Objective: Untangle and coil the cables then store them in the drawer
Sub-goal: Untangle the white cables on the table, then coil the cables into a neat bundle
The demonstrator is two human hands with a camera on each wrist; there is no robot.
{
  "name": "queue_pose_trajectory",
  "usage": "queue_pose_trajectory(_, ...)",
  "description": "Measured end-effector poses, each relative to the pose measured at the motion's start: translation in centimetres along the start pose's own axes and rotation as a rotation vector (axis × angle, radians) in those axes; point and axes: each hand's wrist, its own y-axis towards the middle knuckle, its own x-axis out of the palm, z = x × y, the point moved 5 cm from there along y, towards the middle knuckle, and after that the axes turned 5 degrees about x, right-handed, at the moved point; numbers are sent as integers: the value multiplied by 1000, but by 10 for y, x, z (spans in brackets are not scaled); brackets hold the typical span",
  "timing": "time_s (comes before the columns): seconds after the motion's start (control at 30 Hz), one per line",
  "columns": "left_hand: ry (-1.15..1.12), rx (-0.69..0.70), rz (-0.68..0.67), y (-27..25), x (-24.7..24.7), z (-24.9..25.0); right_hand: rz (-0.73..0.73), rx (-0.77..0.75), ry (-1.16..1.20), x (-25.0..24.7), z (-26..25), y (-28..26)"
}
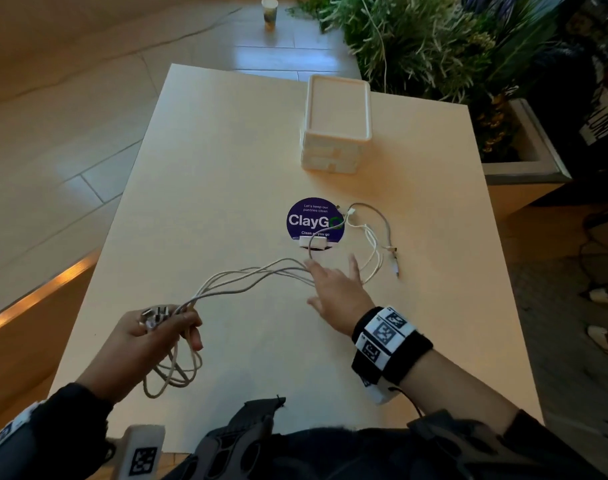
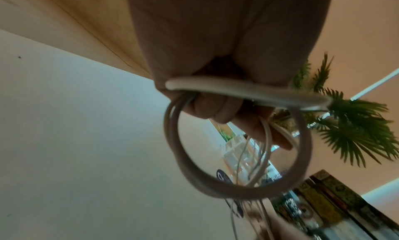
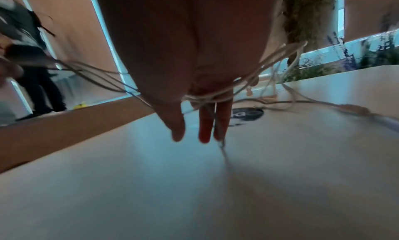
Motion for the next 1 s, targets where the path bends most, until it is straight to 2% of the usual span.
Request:
queue_pose_trajectory(0.1,-51,-4,71,1,-20,-3,45,51,-12,-6,21,7)
queue_pose_trajectory(0.23,-11,-47,113,3,-33,-10,193,2,-13,-37,46,12)
queue_pose_trajectory(0.33,143,-78,151,9,-45,-22,216,-4,137,-60,59,9)
queue_pose_trajectory(0.4,296,-64,165,14,-47,-22,248,-37,43,-74,56,7)
queue_pose_trajectory(0.47,430,33,274,19,-45,-6,242,-88,-137,-82,46,7)
queue_pose_trajectory(0.57,615,411,391,21,-25,50,227,-142,-252,-87,21,7)
queue_pose_trajectory(0.63,617,653,319,21,2,81,250,-190,-269,-87,1,1)
queue_pose_trajectory(0.67,608,722,251,24,19,89,271,-244,-276,-84,-10,-2)
queue_pose_trajectory(0.73,631,772,127,31,53,93,280,-331,-255,-81,-33,-7)
queue_pose_trajectory(0.8,681,744,36,39,81,89,253,-397,-174,-80,-49,-10)
queue_pose_trajectory(0.87,662,686,-9,46,94,86,220,-385,-198,-83,-52,-11)
queue_pose_trajectory(1.0,589,450,-121,59,98,72,273,-353,52,-101,-42,-18)
